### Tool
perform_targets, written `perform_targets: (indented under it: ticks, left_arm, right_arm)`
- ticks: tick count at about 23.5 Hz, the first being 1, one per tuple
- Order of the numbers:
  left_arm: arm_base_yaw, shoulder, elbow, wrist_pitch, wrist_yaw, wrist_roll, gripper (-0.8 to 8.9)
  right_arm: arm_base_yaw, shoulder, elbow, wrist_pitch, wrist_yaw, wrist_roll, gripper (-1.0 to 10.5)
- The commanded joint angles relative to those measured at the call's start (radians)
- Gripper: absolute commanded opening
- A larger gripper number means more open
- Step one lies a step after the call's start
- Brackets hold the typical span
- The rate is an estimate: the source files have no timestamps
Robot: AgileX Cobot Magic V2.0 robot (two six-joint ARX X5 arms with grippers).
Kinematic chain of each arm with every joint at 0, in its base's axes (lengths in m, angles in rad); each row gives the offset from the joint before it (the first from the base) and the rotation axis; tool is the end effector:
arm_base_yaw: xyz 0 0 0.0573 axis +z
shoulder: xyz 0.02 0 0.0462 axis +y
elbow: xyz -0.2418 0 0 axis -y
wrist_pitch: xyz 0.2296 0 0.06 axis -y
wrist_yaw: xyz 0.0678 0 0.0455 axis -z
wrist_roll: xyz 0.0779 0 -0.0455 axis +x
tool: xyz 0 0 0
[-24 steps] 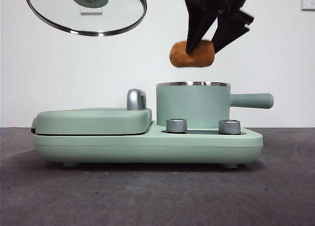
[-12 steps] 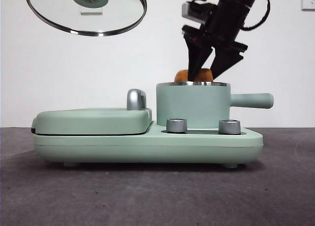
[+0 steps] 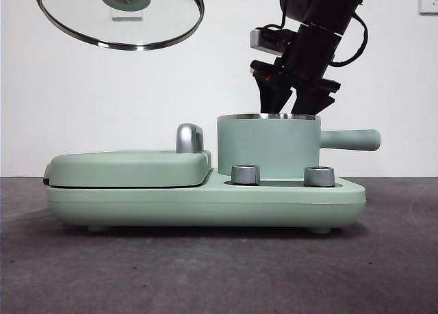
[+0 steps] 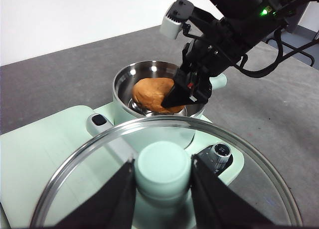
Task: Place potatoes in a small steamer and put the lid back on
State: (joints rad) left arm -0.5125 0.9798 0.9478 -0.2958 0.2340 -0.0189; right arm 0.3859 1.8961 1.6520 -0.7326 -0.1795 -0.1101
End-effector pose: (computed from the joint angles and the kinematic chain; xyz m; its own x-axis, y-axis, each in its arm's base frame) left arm 0.2113 -0.1396 0.3107 0.6889 -0.6537 -0.3132 0.6629 0.7430 -0.0925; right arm 0.3796 0.1693 0.2157 0.4431 0.3727 -0.8153 -0.5445 0.8344 0.0855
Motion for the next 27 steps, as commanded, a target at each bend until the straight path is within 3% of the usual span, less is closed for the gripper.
perform_targets:
  ticks: [1, 11, 18, 20, 27]
  left_arm:
    - [-0.004, 0.000, 0.015, 0.034, 0.000, 0.004, 0.09]
    - [-0.004, 0.000, 0.015, 0.026, -0.002, 0.004, 0.09]
    - [-0.004, 0.000, 0.015, 0.027, -0.002, 0.003, 0.09]
    - [-0.004, 0.000, 0.015, 0.027, -0.002, 0.003, 0.09]
    - [-0.004, 0.008, 0.015, 0.070, -0.001, 0.004, 0.09]
  right_arm:
    - [0.008, 0.032, 0.026, 0.005, 0.001, -0.014, 2.4]
    - [0.009, 0.026, 0.026, 0.018, -0.006, -0.014, 3.1]
    - [0.003, -0.182, 0.005, -0.025, -0.002, 0.006, 3.0]
    - [0.010, -0.271, -0.064, 0.005, -0.003, 0.006, 2.2]
    - [0.021, -0.721, -0.510, 0.192, -0.004, 0.032, 2.1]
